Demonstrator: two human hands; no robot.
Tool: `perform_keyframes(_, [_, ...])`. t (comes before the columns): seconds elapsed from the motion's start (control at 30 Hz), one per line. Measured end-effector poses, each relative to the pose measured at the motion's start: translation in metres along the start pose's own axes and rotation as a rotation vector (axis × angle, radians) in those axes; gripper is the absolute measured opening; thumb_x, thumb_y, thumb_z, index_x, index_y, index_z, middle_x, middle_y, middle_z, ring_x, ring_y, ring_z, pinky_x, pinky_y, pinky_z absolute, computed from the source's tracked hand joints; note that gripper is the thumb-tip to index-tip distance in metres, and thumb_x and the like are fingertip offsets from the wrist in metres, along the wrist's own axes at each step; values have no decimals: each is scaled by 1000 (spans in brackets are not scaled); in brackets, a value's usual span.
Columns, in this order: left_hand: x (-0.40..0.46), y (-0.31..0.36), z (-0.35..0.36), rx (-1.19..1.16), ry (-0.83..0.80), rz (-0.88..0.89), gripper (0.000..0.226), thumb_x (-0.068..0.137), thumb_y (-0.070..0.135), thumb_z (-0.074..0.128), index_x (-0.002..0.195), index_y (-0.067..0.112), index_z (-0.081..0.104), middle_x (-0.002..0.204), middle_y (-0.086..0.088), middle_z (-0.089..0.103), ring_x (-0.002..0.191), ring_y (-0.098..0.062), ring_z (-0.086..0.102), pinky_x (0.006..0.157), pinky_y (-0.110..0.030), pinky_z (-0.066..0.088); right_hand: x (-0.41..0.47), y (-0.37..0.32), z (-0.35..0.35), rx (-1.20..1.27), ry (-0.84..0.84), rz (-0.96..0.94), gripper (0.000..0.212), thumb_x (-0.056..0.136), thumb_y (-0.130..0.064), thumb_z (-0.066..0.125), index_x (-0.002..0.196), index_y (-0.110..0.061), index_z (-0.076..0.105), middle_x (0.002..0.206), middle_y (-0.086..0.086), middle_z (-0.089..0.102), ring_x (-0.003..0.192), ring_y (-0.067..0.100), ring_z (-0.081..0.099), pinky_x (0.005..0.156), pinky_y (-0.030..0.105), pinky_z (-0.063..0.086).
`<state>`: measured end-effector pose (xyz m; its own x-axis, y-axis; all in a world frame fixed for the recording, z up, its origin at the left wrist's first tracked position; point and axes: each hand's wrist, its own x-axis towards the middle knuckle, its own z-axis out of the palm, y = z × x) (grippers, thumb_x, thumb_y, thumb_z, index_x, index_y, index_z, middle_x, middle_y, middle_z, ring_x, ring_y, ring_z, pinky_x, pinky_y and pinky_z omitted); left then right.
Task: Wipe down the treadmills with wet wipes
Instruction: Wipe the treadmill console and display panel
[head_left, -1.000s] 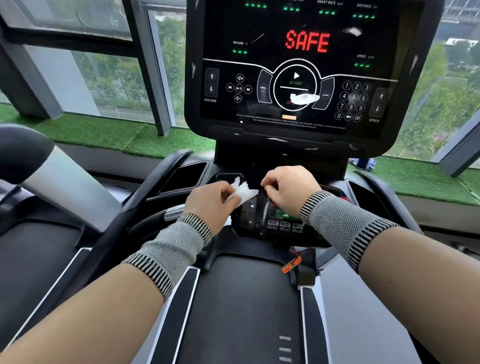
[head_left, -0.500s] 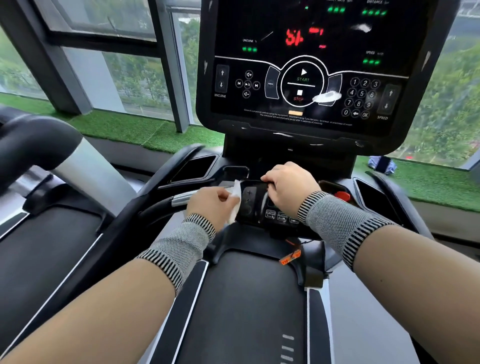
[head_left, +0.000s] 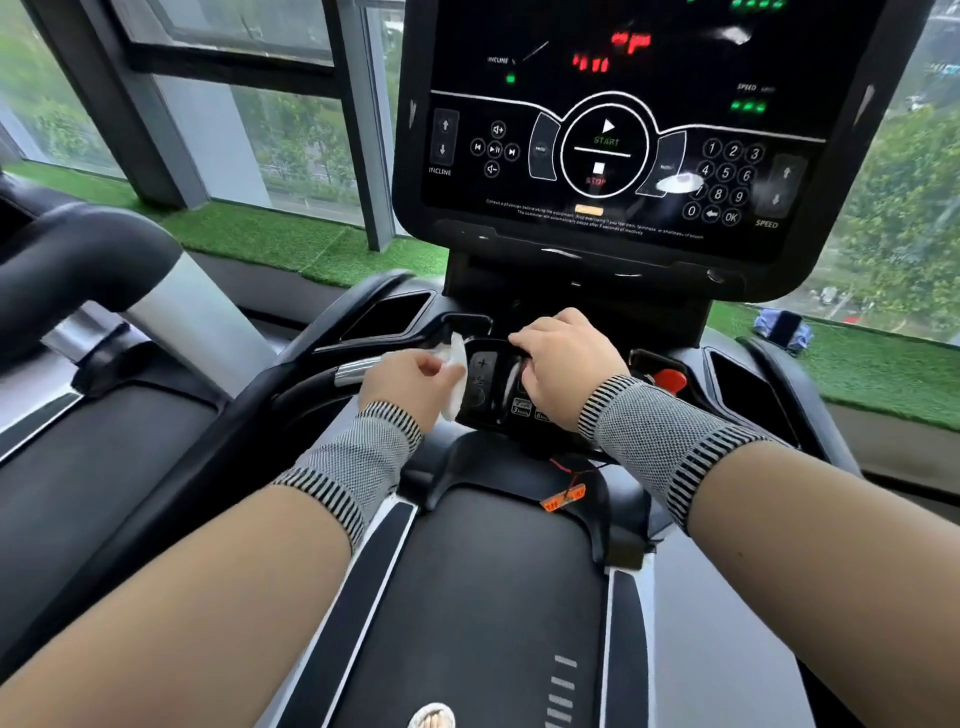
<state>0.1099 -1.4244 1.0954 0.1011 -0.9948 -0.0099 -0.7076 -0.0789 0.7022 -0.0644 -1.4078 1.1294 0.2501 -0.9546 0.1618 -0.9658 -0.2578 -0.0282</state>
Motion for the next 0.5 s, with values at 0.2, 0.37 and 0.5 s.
perform_keyframes(0.2, [-18,-1,8,10,9,-107,24,85,40,60,70,22,60,76,0,66,81,-20,61,74,-25,45,-10,3,4,-9,42,-26,37,91,-24,47,126,-18,56,128,-4,57,121,24,39,99,41,42])
perform_keyframes(0.37, [-40,-10,17,-79,-122,-140,21,82,34,64,68,19,61,66,-3,67,70,-22,64,71,-33,56,-37,-10,11,139,517,-116,20,77,-15,54,85,-9,71,90,2,68,89,30,57,77,35,51])
perform_keyframes(0.5, [-44,-5,13,-338,-304,-183,21,87,26,66,71,13,61,62,-3,64,48,-11,61,60,-31,57,-63,-38,26,324,419,-85,10,78,-17,64,82,-9,67,81,4,62,66,23,61,62,27,49])
